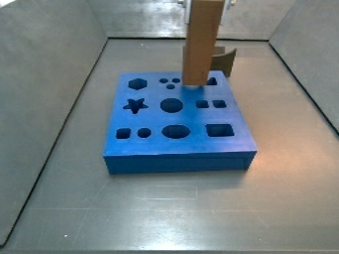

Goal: Insert the arch object.

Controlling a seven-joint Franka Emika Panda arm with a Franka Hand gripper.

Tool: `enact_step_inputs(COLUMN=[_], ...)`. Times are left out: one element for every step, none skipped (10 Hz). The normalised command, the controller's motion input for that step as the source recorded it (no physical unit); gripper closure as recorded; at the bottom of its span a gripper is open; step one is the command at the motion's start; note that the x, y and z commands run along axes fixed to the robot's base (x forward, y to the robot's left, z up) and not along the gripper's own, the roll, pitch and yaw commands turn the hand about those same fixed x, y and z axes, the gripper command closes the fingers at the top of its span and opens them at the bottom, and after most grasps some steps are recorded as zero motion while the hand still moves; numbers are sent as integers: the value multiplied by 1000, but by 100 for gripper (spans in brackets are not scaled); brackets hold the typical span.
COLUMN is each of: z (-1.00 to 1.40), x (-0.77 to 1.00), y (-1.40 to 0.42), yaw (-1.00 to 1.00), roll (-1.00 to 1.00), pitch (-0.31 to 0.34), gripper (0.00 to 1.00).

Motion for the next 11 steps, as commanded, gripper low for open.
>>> enact_step_inputs(z=[-217,-257,-269,-351,-309,-257,-300,-331,-363,-269,-183], x=[489,443,343,254,109,0,0,31,0,94,137], y=[223,186,129,94,17,0,0,0,-17,-11,-26], yaw=[0,0,0,0,0,0,0,0,0,-40,-91], roll=[0,0,0,0,0,-14,-4,-6,0,0,0], pitch=[54,30,9,0,0,-11,-37,-36,-89,-20,0], gripper=[100,100,100,100,100,100,100,100,100,100,100])
